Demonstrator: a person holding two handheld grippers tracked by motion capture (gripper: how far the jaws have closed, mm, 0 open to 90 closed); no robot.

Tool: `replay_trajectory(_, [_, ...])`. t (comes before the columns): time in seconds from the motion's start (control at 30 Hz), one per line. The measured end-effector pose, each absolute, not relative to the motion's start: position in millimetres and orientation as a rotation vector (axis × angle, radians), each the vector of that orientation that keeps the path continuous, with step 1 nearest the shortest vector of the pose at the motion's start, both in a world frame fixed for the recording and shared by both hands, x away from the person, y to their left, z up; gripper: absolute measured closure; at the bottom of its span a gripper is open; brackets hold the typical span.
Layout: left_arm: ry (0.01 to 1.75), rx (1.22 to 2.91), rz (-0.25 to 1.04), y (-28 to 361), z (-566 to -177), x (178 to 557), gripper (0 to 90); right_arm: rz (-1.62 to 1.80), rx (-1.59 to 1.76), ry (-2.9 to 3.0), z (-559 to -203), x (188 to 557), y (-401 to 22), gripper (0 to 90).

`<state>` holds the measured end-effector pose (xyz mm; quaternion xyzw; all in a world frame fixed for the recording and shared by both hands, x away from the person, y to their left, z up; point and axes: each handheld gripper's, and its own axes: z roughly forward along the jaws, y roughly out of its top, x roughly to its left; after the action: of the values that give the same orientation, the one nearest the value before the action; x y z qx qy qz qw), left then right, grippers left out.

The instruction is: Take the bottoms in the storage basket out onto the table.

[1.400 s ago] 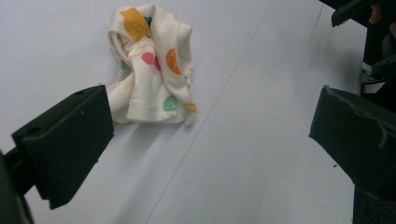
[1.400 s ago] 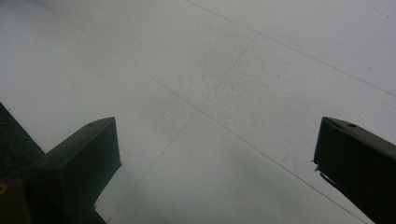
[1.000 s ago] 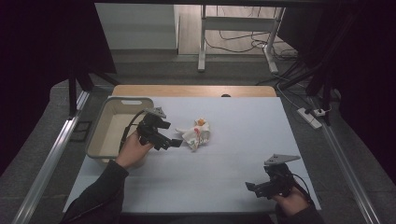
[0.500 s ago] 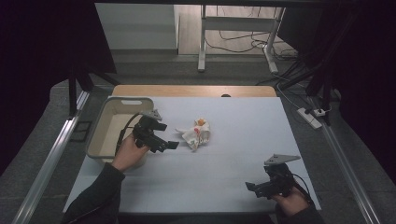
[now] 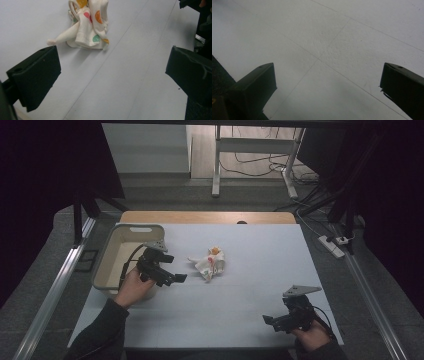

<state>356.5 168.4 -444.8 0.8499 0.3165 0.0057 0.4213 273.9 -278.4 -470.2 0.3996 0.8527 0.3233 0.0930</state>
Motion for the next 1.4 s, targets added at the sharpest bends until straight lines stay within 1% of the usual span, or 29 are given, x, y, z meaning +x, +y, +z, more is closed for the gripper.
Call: replay_trajectory(1.4, [0.834,2.068,0.002,193,-450,329,0.0,0.954,1.18,2.534,-470,275,-277,0.2])
